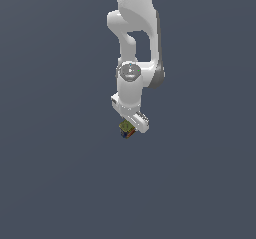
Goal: Pick up the object and move it to a goal position.
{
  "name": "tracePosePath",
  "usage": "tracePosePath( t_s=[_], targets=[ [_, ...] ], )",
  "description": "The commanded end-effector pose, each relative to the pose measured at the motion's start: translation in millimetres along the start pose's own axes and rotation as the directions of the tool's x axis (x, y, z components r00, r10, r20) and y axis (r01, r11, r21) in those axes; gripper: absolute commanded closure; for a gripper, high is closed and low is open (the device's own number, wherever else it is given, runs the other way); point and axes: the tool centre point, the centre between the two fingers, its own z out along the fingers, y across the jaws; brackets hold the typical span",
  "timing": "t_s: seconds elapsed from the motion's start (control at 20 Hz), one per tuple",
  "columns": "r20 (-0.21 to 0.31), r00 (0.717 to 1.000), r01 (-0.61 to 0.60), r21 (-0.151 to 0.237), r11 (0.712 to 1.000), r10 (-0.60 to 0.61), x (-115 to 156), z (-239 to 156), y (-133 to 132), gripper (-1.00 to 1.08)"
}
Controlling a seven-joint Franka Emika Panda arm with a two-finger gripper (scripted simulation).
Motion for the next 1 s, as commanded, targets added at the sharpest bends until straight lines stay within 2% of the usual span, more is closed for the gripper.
tracePosePath(
  t_s=[0.0, 0.35, 0.4, 0.95],
  targets=[
    [0.0, 1.0, -0.002, -0.001, 1.0, 0.002, -0.2, 12.4, 0.8, -0.92],
    [0.0, 1.0, -0.002, -0.001, 1.0, 0.002, 0.1, 26.2, -0.1, -0.92],
    [0.0, 1.0, -0.002, -0.001, 1.0, 0.002, 0.1, 26.2, -0.1, 1.08],
    [0.0, 1.0, -0.002, 0.0, 1.0, 0.002, 0.1, 25.3, -0.6, 1.08]
  ],
)
